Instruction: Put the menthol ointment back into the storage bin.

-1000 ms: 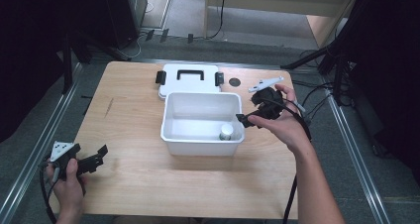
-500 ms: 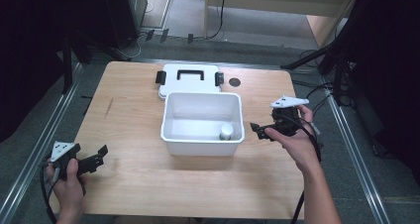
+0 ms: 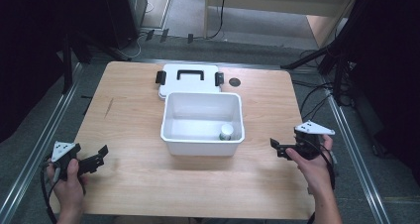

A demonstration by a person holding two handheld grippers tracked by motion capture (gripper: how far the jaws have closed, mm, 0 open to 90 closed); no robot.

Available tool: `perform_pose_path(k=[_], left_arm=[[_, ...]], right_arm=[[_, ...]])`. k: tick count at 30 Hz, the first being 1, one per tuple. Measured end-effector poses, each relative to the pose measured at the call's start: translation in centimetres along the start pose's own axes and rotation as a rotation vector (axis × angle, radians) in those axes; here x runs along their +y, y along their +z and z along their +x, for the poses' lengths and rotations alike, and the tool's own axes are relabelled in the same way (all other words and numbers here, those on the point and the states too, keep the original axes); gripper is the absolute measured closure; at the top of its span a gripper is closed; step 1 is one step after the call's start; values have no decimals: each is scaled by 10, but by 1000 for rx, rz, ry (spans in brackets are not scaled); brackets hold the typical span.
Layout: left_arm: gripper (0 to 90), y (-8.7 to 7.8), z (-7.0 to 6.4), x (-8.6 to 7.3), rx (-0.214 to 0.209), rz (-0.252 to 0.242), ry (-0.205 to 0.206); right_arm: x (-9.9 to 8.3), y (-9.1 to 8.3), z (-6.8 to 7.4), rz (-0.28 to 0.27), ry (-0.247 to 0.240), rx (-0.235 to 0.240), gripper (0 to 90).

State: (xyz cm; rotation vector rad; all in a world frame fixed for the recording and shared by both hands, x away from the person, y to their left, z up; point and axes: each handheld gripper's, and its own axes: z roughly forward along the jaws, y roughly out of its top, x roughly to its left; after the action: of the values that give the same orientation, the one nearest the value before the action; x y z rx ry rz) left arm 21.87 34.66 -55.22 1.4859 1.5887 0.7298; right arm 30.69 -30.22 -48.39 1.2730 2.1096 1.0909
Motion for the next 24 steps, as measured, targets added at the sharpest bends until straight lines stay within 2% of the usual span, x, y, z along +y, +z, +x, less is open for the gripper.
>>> perform_pose_path(k=[1, 2, 3, 6, 7, 8, 10, 12, 13, 15, 16, 17, 18, 19, 22, 24], left_arm=[[3, 0, 0, 0, 0, 0, 0], [3, 0, 0, 0, -2, 1, 0], [3, 0, 0, 0, -1, 1, 0], [3, 0, 0, 0, -1, -1, 4], [3, 0, 0, 0, -1, -1, 4], [3, 0, 0, 0, -1, -1, 4], [3, 0, 0, 0, -2, -2, 5], [3, 0, -1, 0, -4, -1, 4], [3, 0, -1, 0, -4, -1, 4], [3, 0, -1, 0, -2, -2, 5], [3, 0, -1, 0, -3, -2, 5], [3, 0, -1, 0, -3, -2, 5], [3, 0, -1, 0, -3, -1, 4], [3, 0, -1, 0, -5, -1, 4], [3, -1, -1, 0, -5, 1, 6], [3, -1, -1, 0, -6, 2, 6]], right_arm=[[0, 0, 0, 0, 0, 0, 0], [-11, -4, -4, -7, 16, -8, 0], [-11, -4, -4, -7, 16, -8, 0], [-31, -12, -12, -26, 46, -22, 0], [-31, -12, -12, -26, 46, -22, 0], [-43, -18, -16, -36, 65, -34, 0], [-47, -19, -18, -38, 71, -36, 0], [-63, -27, -23, -36, 94, -52, 0], [-63, -27, -23, -36, 94, -52, 0], [-74, -35, -26, -49, 111, -65, 3], [-85, -42, -29, -74, 132, -84, 20], [-85, -42, -29, -74, 132, -84, 20], [-94, -48, -31, -107, 157, -97, 42], [-94, -48, -31, -107, 157, -97, 42], [-105, -52, -32, -148, 208, -87, 47], [-106, -51, -32, -146, 209, -88, 47]])
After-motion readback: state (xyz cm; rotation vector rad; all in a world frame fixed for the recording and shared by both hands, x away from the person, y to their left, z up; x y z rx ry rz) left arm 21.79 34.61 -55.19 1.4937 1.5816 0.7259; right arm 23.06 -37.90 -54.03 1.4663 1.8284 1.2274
